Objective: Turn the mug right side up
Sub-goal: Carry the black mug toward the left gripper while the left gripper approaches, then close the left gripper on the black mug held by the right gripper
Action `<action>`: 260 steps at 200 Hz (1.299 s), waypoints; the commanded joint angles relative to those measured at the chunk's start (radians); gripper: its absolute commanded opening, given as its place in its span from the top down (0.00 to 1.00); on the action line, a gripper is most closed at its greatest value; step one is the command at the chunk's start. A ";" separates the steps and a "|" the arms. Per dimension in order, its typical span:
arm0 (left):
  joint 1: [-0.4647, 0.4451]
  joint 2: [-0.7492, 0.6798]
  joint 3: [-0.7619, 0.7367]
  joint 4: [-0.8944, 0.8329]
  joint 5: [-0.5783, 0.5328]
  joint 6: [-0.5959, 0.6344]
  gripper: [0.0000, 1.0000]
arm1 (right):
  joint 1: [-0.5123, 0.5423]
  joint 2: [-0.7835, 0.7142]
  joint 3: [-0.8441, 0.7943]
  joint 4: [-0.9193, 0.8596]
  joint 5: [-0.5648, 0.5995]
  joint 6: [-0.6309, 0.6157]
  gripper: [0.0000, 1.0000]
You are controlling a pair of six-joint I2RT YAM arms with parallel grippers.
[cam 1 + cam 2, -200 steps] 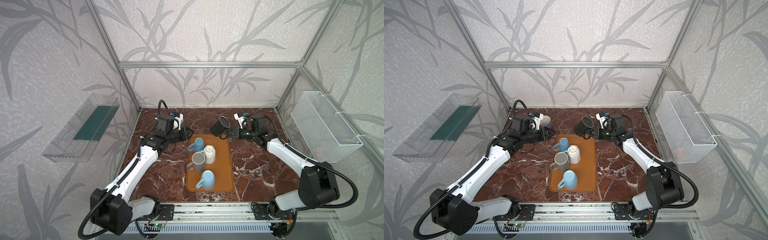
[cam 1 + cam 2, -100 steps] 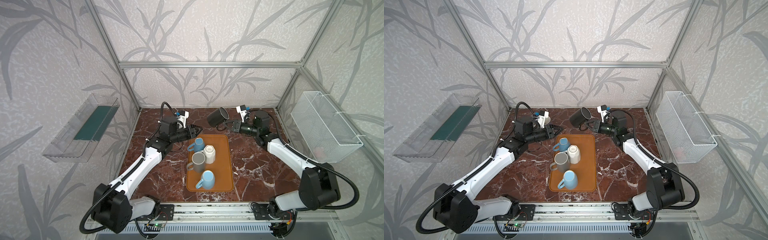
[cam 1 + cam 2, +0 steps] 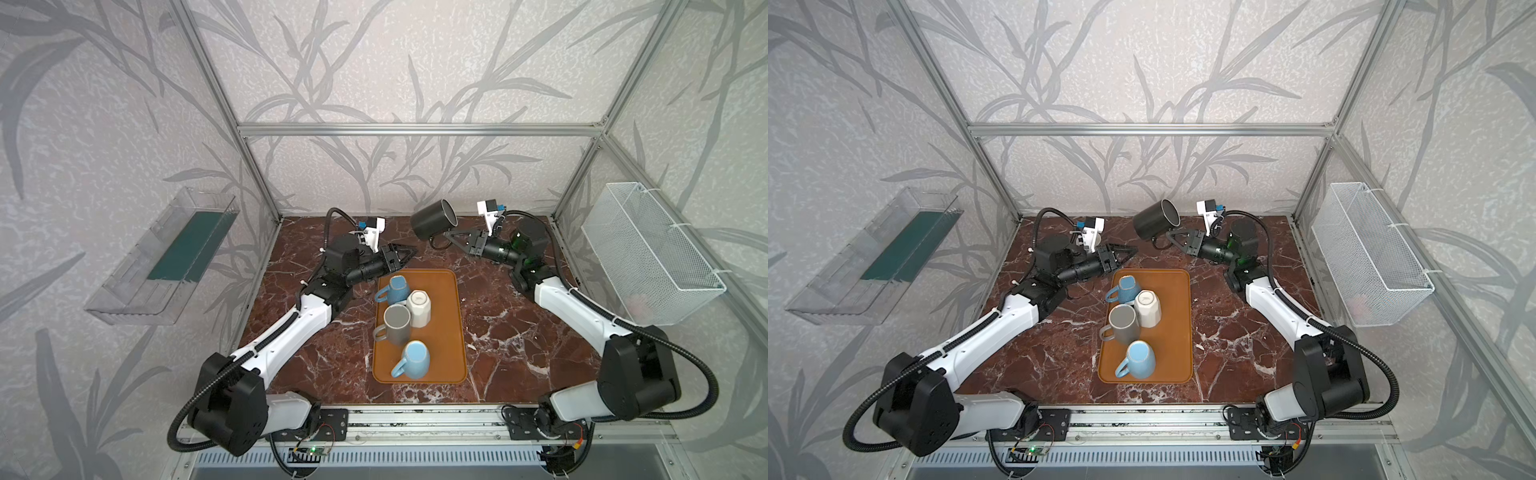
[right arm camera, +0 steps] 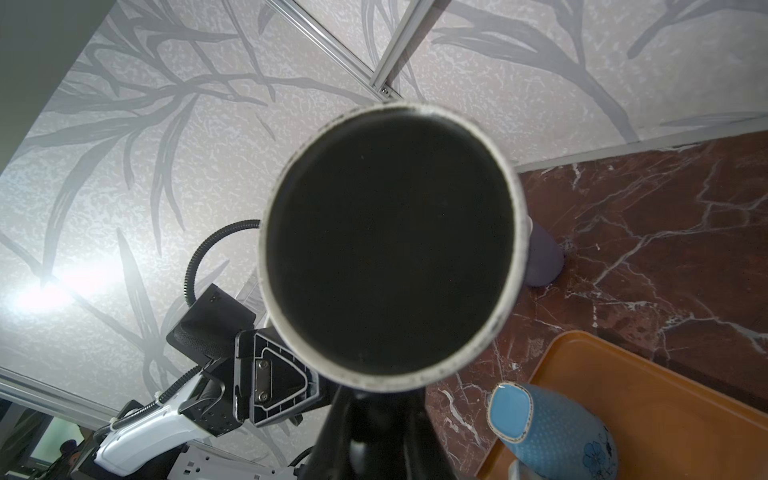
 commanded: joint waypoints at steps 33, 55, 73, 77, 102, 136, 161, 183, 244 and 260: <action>-0.024 0.044 -0.005 0.178 0.052 -0.084 0.54 | 0.032 -0.009 0.019 0.244 -0.034 0.056 0.96; -0.029 0.053 0.001 0.198 0.053 -0.095 0.54 | 0.043 -0.004 0.020 0.273 -0.031 0.073 0.97; -0.029 0.057 0.002 0.220 0.050 -0.106 0.54 | 0.054 0.001 0.022 0.290 -0.033 0.083 0.97; -0.029 0.058 0.000 0.229 0.050 -0.110 0.54 | 0.056 0.003 0.022 0.294 -0.032 0.087 0.97; -0.030 0.070 -0.003 0.273 0.053 -0.136 0.53 | 0.068 0.007 0.023 0.328 -0.029 0.112 0.98; -0.030 0.084 -0.017 0.366 0.061 -0.182 0.53 | 0.084 0.019 0.018 0.378 -0.021 0.149 0.99; -0.030 0.088 -0.026 0.422 0.066 -0.206 0.55 | 0.091 0.037 0.012 0.438 -0.012 0.197 0.99; -0.029 0.087 -0.026 0.442 0.070 -0.210 0.57 | 0.093 0.056 0.005 0.499 -0.005 0.242 0.99; -0.025 0.070 -0.032 0.476 0.060 -0.214 0.67 | 0.097 0.059 -0.020 0.533 0.007 0.271 0.99; -0.023 0.068 -0.036 0.475 0.055 -0.214 0.71 | 0.100 0.059 -0.027 0.536 0.008 0.276 0.99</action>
